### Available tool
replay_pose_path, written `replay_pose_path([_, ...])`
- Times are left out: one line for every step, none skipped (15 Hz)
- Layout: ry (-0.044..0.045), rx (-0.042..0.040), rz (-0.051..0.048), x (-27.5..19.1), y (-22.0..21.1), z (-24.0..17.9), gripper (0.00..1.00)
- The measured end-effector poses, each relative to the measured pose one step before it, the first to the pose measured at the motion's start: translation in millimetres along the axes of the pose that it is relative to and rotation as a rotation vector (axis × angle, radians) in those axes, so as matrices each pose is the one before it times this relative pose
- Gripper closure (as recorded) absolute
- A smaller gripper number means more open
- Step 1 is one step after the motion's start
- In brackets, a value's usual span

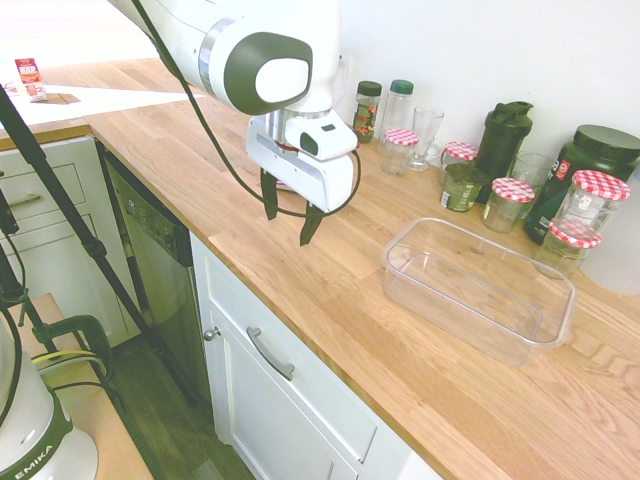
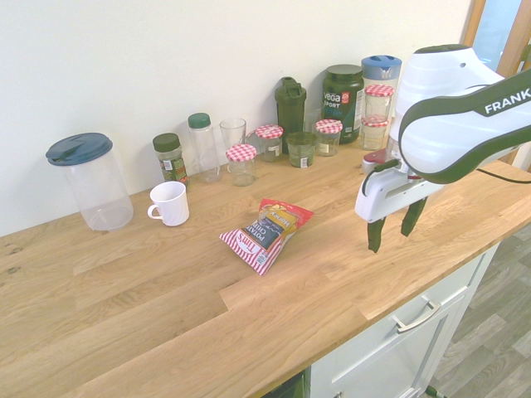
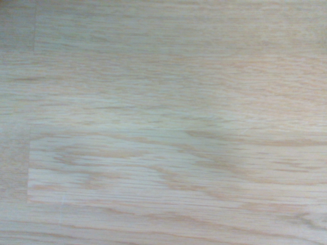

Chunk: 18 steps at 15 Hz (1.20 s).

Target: Put the chip bag into the container

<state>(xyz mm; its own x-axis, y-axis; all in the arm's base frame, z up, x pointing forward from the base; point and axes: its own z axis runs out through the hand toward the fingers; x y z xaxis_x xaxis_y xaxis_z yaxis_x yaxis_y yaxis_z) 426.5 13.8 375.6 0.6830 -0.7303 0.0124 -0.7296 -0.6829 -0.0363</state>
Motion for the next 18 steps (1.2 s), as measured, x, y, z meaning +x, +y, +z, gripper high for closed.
replay_pose_path([-0.00081, -0.00072, 0.00009, 0.08, -0.03, 0.51, 0.0])
replay_pose_path([-0.00133, 0.00137, 0.00065, 0.02, -0.15, -0.02, 0.0])
replay_pose_path([-0.00042, 0.00355, -0.00004, 0.1, -1.25, -1.23, 0.0])
replay_pose_path([-0.00356, 0.00804, -0.00433, -0.83, -4.88, -3.2, 0.0])
replay_pose_path([-0.01029, 0.01432, -0.00688, -1.22, -10.19, -6.08, 0.0])
replay_pose_path([-0.00472, 0.01604, -0.01115, 0.17, -14.23, -7.65, 0.0])
replay_pose_path([0.00145, 0.01053, -0.01275, 2.15, -15.64, -6.44, 0.0])
replay_pose_path([0.00341, 0.00885, -0.00975, 4.02, -14.39, -3.87, 0.0])
replay_pose_path([0.00168, 0.00812, -0.00692, 6.54, -13.19, -2.72, 0.0])
replay_pose_path([-0.00282, 0.00503, -0.00392, 8.17, -12.47, -1.58, 0.0])
replay_pose_path([-0.0065, 0.00515, 0.00006, 9.24, -11.97, -0.22, 0.0])
replay_pose_path([-0.01514, 0.00722, -0.0022, 8.02, -12.86, 1.48, 0.0])
replay_pose_path([-0.02109, 0.00782, -0.00682, 7.31, -13.18, 1.84, 0.0])
replay_pose_path([-0.02644, 0.01026, -0.01144, 6.12, -11.79, 1.85, 0.0])
replay_pose_path([-0.0252, 0.00907, -0.01187, 5.21, -9.27, 0.55, 0.0])
replay_pose_path([-0.01496, 0.00163, -0.00654, 6.76, -5.54, 0.7, 0.0])
replay_pose_path([-0.00848, -0.00267, -0.00075, 7.0, -2.72, 1.84, 0.0])
replay_pose_path([-0.00745, -0.00387, 0.0019, 5.95, -1.38, 3.11, 0.0])
